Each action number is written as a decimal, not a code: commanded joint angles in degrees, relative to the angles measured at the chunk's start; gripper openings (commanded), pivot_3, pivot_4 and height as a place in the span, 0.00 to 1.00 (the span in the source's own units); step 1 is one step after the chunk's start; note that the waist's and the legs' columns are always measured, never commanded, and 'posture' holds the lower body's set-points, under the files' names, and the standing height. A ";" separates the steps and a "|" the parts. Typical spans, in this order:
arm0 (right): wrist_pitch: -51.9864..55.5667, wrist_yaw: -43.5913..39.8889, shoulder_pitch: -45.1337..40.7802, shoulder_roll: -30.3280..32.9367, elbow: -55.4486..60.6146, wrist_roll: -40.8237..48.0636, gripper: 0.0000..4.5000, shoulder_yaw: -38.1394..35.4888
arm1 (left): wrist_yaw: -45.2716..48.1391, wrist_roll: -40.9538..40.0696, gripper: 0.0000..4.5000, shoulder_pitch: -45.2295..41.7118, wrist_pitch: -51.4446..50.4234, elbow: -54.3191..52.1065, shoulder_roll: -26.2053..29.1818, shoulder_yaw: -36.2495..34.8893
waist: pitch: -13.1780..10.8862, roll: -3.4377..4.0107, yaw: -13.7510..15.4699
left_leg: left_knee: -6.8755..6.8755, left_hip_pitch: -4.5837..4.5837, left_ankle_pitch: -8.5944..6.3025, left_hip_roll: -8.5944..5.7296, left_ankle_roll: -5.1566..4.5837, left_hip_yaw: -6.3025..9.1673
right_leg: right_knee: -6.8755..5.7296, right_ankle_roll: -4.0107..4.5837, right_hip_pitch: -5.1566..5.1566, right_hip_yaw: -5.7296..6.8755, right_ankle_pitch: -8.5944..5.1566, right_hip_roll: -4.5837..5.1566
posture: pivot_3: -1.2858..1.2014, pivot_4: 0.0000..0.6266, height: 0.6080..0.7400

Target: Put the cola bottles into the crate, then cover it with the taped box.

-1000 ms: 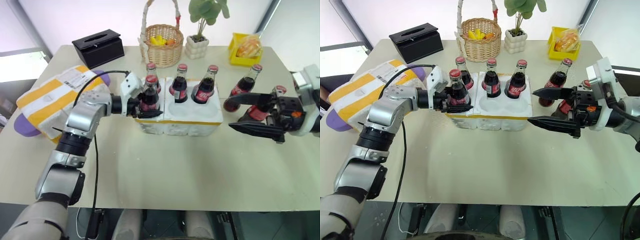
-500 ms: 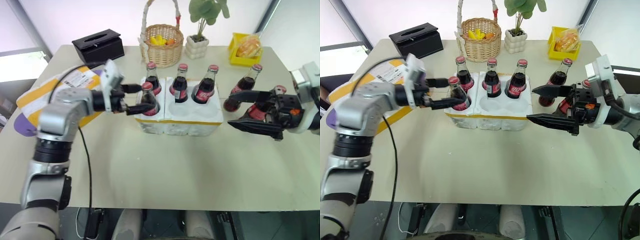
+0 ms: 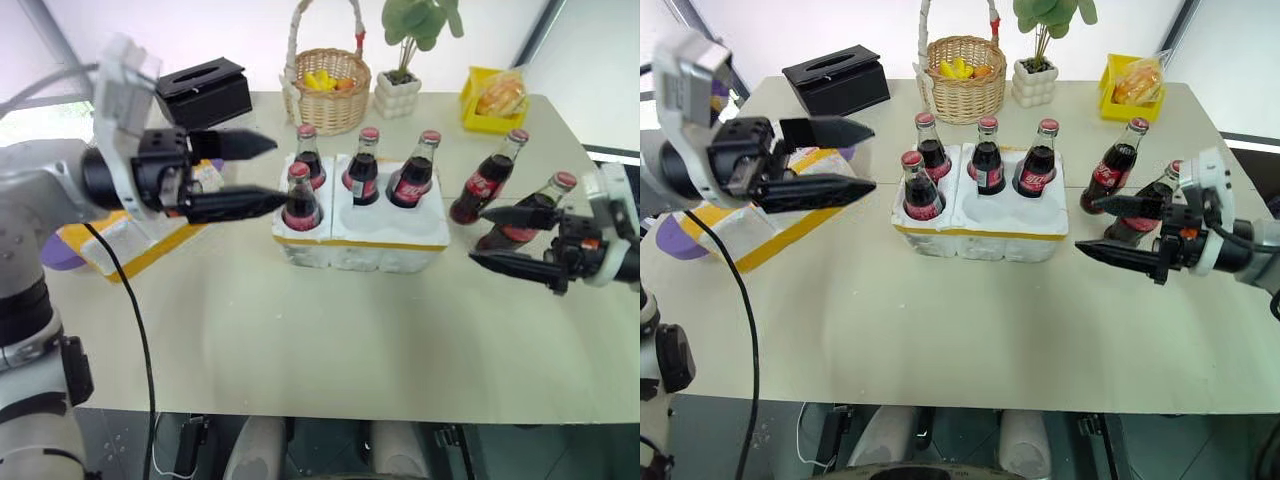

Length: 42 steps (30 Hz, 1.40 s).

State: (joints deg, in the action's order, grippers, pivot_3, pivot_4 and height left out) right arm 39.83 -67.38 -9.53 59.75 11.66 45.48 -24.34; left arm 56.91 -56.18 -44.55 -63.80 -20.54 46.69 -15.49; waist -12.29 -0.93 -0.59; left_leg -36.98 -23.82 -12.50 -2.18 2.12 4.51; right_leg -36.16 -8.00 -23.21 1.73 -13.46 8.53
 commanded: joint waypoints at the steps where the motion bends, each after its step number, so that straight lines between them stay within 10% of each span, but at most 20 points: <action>1: -1.91 0.74 5.07 0.77 1.33 -2.98 1.00 -5.71 | -0.40 0.92 0.99 0.97 2.98 -0.93 -0.03 2.26 | 0.00 0.00 0.03 | -0.02 -0.01 0.00 0.00 0.00 -0.01 | 0.01 0.02 0.00 0.00 0.00 0.00 | 0.52 0.24 1.00; 12: -3.79 12.84 14.97 -5.80 -0.17 -10.52 1.00 -11.84 | 0.18 6.01 0.99 0.51 11.06 2.38 -3.38 9.14 | 0.00 -0.01 -0.06 | -0.12 -0.02 0.00 0.03 0.00 -0.07 | 0.06 0.36 0.02 -0.04 -0.02 -0.01 | 0.52 0.24 1.00; 42: -7.98 28.90 -7.77 -19.49 -18.38 -13.07 1.00 -2.32 | -1.49 5.69 0.99 1.51 11.37 0.04 -4.46 10.20 | 0.00 0.00 -0.16 | -0.07 -0.03 0.01 0.02 -0.01 -0.05 | 0.07 0.18 0.00 -0.05 0.08 -0.03 | 0.52 0.24 1.00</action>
State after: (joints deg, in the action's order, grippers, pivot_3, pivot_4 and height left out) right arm 33.42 -38.58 -16.28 40.21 -6.54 32.60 -26.46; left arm 55.68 -49.48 -42.84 -52.41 -18.73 41.76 -4.65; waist -12.29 -0.93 -0.76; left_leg -37.06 -23.85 -12.50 -2.16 2.11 4.47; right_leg -36.09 -7.83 -23.22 1.68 -13.37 8.51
